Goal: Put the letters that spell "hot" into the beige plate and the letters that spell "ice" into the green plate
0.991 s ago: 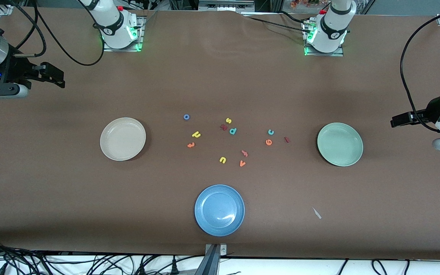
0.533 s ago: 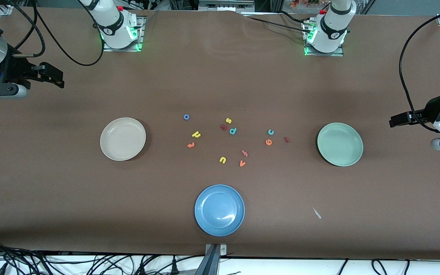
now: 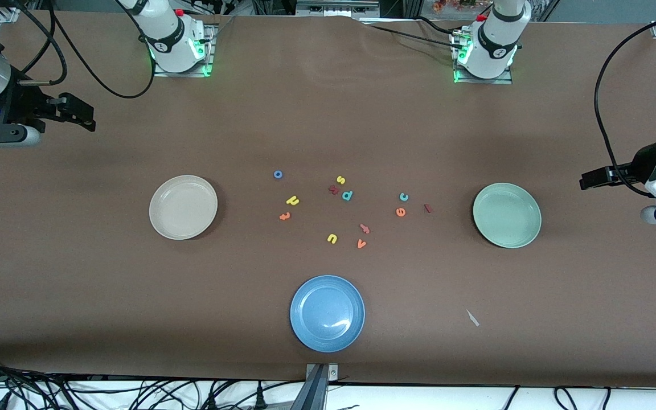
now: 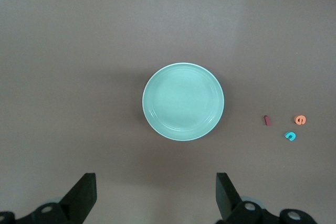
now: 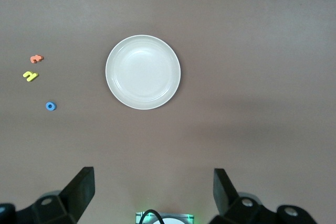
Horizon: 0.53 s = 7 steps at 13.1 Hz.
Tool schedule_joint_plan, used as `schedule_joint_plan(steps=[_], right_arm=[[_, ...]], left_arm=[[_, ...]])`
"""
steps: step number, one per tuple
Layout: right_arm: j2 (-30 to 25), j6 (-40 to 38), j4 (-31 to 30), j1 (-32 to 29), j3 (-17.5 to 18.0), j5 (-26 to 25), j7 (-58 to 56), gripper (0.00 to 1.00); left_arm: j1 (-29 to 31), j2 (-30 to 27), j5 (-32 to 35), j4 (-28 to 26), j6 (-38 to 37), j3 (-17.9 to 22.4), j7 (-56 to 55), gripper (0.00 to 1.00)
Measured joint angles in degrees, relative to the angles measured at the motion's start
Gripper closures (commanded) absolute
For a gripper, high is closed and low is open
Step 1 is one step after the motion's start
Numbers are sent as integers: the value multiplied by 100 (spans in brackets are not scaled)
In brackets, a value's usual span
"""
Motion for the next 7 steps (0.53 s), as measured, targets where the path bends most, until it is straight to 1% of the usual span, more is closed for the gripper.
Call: schedule_joint_plan(steps=[5, 7], right_arm=[[0, 0, 0, -3, -6, 0, -1, 0], [1, 0, 0, -8, -36, 86, -1, 0]], left_arm=[[-4, 1, 0, 0, 0, -14, 0, 0], [-7, 1, 0, 0, 0, -15, 0, 0]])
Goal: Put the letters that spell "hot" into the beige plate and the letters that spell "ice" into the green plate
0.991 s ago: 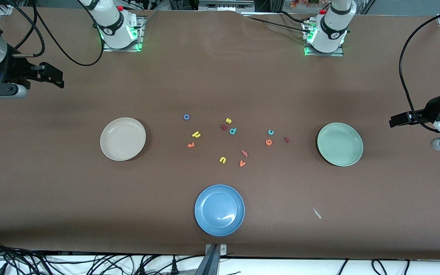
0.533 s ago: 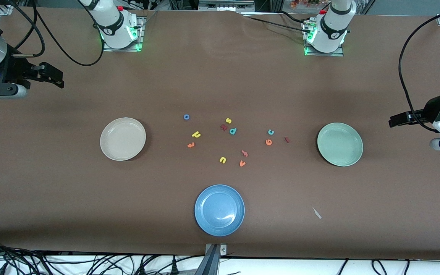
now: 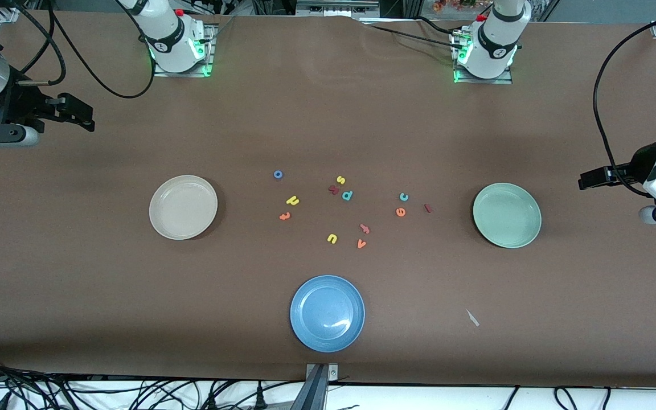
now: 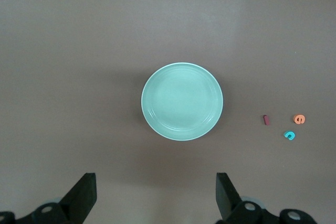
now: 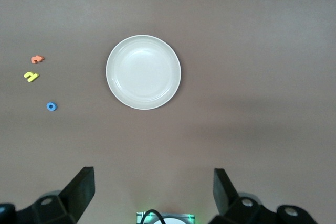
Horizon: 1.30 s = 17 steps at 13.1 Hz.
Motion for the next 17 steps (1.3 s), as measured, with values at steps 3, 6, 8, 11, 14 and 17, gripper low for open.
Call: schedule_joint_plan(steps=[3, 6, 8, 11, 14, 17], right_arm=[[-2, 4, 30, -11, -77, 181, -3, 0], [-10, 9, 74, -3, -50, 223, -3, 0], [-10, 8, 74, 2, -28, 225, -4, 0], [-10, 8, 74, 1, -30, 225, -31, 0], [-10, 8, 74, 1, -30, 225, -61, 0], [-10, 8, 74, 1, -32, 225, -63, 0]], left_arm=[[-13, 0, 0, 0, 0, 0, 0, 0], [-31, 1, 0, 0, 0, 0, -4, 0], [-33, 21, 0, 0, 0, 0, -4, 0], [-33, 66, 0, 0, 0, 0, -4, 0], [-35, 81, 0, 0, 0, 0, -4, 0], [-37, 81, 0, 0, 0, 0, -4, 0]])
